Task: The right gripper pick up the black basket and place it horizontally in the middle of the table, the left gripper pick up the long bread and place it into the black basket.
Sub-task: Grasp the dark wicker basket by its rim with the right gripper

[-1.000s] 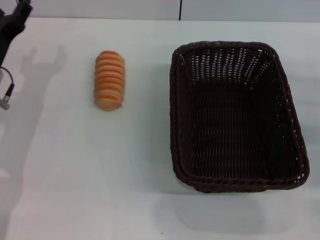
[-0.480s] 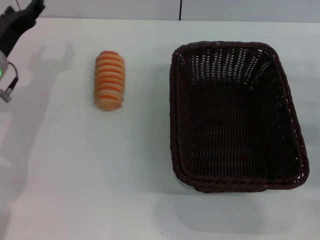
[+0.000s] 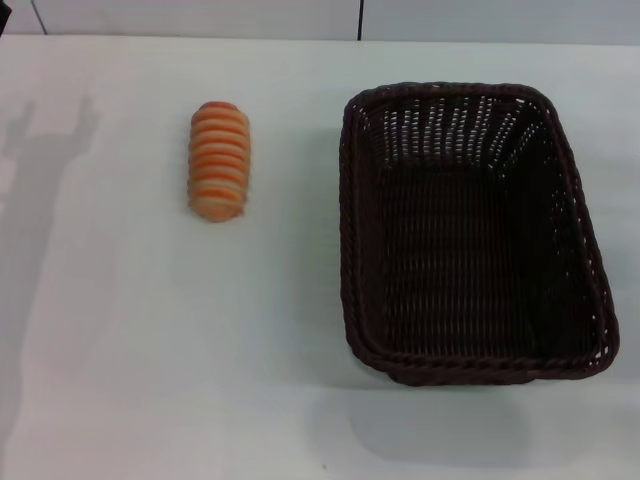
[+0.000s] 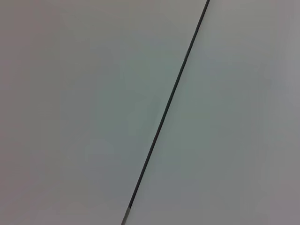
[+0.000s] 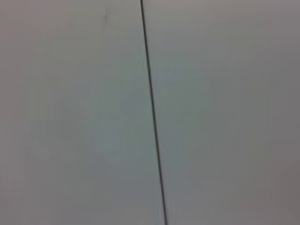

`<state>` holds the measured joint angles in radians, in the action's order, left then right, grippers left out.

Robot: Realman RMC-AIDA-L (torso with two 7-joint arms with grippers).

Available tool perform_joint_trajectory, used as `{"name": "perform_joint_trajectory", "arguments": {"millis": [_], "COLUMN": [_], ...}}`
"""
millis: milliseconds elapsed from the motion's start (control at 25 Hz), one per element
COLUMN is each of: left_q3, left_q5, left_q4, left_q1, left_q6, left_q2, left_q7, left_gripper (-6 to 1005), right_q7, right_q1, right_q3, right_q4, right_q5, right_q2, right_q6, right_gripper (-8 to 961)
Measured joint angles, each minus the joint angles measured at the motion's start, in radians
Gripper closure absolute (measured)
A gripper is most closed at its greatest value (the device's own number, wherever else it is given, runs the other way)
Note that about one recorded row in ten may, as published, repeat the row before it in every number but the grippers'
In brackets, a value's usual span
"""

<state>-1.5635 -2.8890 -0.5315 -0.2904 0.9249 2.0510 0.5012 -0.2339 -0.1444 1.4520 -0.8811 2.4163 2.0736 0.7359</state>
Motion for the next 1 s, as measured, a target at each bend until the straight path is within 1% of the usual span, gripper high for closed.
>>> {"name": "perform_joint_trajectory", "arguments": {"millis": [40,80,120,160,280,320,400,440,480,520,560,600,680,720,760,800,880,920,960,1000], "left_q3": [0.000,0.000,0.001,0.001,0.009,0.011,0.011,0.010,0.010,0.009,0.009,0.009,0.010,0.011,0.011,0.011,0.010,0.011,0.012,0.012], "left_q5": [0.000,0.000,0.000,0.000,0.000,0.000,0.000,0.000,0.000,0.001,0.001,0.001,0.001,0.000,0.000,0.000,0.001,0.001,0.000,0.000], "left_q4": [0.001,0.006,0.010,0.010,0.012,0.013,0.013,0.013,0.013,0.013,0.013,0.013,0.014,0.014,0.014,0.015,0.015,0.015,0.015,0.015], "left_q1": [0.000,-0.001,-0.001,-0.001,-0.001,-0.001,-0.001,-0.001,-0.002,-0.005,-0.005,-0.005,-0.011,-0.012,-0.012,-0.013,-0.017,-0.020,-0.022,-0.023], "left_q6": [-0.001,-0.002,-0.003,-0.003,-0.005,-0.006,-0.006,-0.007,-0.009,-0.018,-0.018,-0.018,-0.024,-0.025,-0.025,-0.025,-0.026,-0.026,-0.026,-0.026], "left_q2": [-0.001,-0.002,-0.003,-0.003,-0.010,-0.015,-0.018,-0.020,-0.023,-0.032,-0.032,-0.032,-0.040,-0.042,-0.042,-0.044,-0.054,-0.057,-0.059,-0.060], "left_q7": [0.000,-0.001,-0.001,-0.001,0.000,-0.001,0.000,0.000,0.000,0.000,0.000,0.000,0.000,0.000,0.000,0.000,0.000,0.000,0.000,0.000], "left_gripper": [167,167,166,166,166,166,166,166,166,166,166,166,166,166,166,166,166,166,166,166], "right_q7": [0.000,-0.022,-0.064,-0.064,-0.106,-0.118,-0.120,-0.120,-0.120,-0.120,-0.120,-0.120,-0.117,-0.109,-0.109,-0.105,-0.099,-0.097,-0.097,-0.097], "right_q1": [0.000,0.032,0.093,0.093,0.177,0.232,0.279,0.279,0.300,0.331,0.331,0.341,0.349,0.348,0.348,0.345,0.332,0.313,0.313,0.287], "right_q3": [0.000,0.000,-0.002,-0.002,-0.004,-0.002,0.003,0.003,0.007,0.016,0.016,0.022,0.046,0.070,0.070,0.079,0.096,0.112,0.112,0.129], "right_q4": [0.000,-0.067,-0.204,-0.204,-0.383,-0.503,-0.607,-0.607,-0.656,-0.735,-0.735,-0.767,-0.821,-0.852,-0.852,-0.864,-0.879,-0.886,-0.886,-0.892], "right_q5": [0.000,0.000,0.000,0.000,0.001,0.001,0.001,0.001,0.001,0.002,0.002,0.002,0.002,-0.001,-0.001,-0.002,-0.003,-0.003,-0.003,-0.003], "right_q2": [0.000,0.000,0.000,0.000,0.001,0.001,0.002,0.002,0.002,0.003,0.003,0.003,0.003,0.003,0.003,0.004,0.004,0.004,0.004,0.003], "right_q6": [0.000,-0.052,-0.161,-0.161,-0.326,-0.449,-0.569,-0.569,-0.634,-0.752,-0.752,-0.803,-0.919,-1.012,-1.012,-1.056,-1.133,-1.205,-1.205,-1.281], "right_gripper": [257,257,257,257,258,258,258,258,258,258,258,258,258,258,259,259,259,259,259,259]}}
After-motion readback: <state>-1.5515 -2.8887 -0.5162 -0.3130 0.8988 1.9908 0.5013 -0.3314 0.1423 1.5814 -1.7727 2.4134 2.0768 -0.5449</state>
